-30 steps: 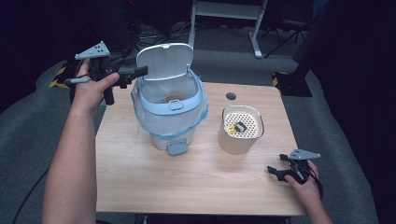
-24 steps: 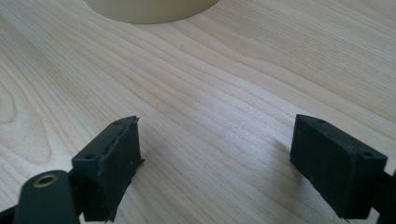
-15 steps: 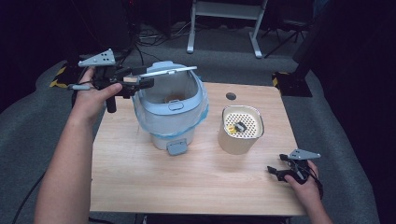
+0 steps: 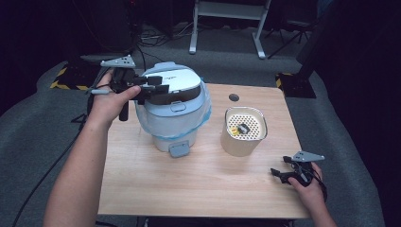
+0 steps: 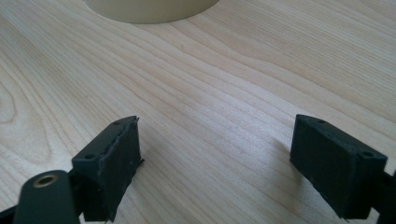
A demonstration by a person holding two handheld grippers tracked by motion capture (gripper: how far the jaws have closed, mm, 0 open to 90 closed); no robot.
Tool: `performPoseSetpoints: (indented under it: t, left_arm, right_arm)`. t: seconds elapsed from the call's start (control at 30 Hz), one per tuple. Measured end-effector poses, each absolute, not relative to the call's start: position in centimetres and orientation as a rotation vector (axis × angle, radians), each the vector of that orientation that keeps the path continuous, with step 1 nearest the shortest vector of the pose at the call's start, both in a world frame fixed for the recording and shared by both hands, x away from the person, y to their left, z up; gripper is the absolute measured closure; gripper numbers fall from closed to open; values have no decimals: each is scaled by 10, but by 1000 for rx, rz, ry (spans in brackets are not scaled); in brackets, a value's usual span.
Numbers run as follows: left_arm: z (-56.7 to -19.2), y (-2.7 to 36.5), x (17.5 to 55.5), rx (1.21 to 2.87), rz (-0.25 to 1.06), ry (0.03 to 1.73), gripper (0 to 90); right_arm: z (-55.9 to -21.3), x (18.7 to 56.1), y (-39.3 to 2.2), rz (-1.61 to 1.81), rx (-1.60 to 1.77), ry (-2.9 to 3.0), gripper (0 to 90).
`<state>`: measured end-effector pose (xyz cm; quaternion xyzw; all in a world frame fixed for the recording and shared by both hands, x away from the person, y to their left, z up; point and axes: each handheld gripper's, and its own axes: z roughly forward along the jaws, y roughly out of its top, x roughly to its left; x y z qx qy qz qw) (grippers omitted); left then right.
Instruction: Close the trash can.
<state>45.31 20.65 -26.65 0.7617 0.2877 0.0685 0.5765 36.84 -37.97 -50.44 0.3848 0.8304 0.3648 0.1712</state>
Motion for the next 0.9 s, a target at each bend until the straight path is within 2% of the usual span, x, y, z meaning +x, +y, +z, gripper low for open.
performPoseSetpoints:
  t: [0.2,0.37,0.73,0.9]
  left_arm:
    - [-271,195,455,1836,185,693,486]
    - [-273,191,456,1845,216,707,485]
    - [-277,176,454,1939,408,744,444]
    - [-277,175,453,1944,417,743,445]
  right_arm:
    - [-504,368,-380,1036,1092,2358,161]
    - [-504,368,-380,1036,1093,2358,161]
    - [-504,368,-380,1036,1093,2358,161]
    - [-504,368,-380,1036,1092,2358,161]
